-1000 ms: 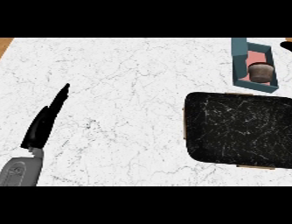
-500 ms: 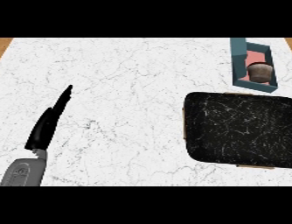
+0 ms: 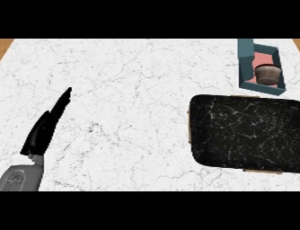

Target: Pick the cupcake from the tray and place it in the cardboard box

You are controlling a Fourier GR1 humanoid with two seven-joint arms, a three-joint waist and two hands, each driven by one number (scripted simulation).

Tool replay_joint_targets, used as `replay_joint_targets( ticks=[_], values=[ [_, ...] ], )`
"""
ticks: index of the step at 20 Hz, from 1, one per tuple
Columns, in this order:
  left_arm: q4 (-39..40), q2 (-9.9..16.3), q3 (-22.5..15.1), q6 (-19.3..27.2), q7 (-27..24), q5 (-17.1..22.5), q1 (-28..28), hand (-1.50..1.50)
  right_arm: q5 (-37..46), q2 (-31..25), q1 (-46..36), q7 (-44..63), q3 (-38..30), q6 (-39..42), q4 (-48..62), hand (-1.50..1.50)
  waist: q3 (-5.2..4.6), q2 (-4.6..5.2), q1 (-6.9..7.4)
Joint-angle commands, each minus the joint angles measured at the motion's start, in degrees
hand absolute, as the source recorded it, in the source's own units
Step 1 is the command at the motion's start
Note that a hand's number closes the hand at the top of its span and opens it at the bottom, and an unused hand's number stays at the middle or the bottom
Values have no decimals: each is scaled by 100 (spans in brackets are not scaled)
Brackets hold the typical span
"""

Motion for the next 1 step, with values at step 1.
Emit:
replay_joint_targets(
  ticks=[1],
  values=[
    [197,-78,0,159,-345,-105,140,0,-139,-247,253,-306,120,272,317,-150,0,4,-4]
  ],
)
